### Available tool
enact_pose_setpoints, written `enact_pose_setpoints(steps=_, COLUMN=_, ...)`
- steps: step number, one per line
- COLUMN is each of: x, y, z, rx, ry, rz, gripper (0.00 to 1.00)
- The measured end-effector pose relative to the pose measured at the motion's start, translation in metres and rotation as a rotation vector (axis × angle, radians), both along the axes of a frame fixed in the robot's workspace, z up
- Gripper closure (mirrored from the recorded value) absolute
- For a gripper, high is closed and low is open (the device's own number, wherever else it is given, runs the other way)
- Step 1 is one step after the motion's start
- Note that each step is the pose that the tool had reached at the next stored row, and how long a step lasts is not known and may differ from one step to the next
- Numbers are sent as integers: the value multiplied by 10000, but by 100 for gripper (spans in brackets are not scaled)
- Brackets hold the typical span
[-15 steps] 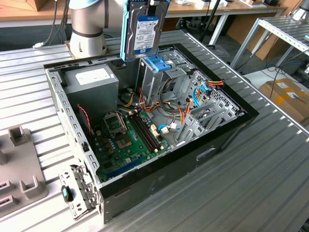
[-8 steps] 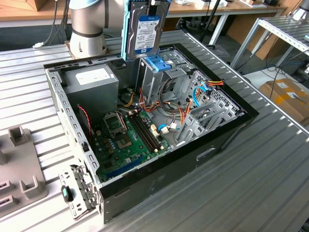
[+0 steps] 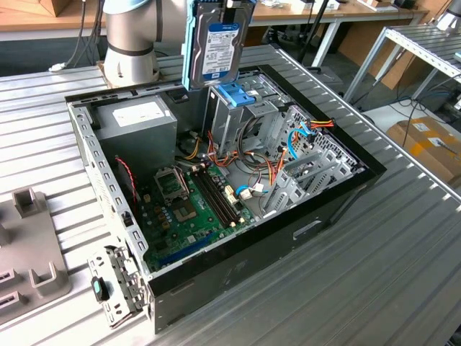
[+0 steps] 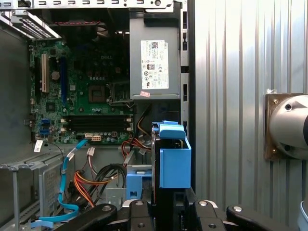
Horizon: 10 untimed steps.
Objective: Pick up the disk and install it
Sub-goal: 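Pick up the disk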
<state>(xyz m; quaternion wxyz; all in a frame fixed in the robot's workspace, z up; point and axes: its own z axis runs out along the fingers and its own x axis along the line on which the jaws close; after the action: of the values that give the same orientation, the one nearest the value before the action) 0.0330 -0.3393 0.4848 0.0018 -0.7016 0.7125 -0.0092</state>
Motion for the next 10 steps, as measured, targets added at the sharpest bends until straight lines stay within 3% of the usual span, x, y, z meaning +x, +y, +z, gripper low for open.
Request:
enact_pose_setpoints(steps=5, x=47, y=0, z=-1, rx=0, ry=0, rz=0, gripper=65)
enact_pose_setpoints(steps=10, x=155, y=0, z=-1, rx=0, ry=0, rz=0, gripper=65)
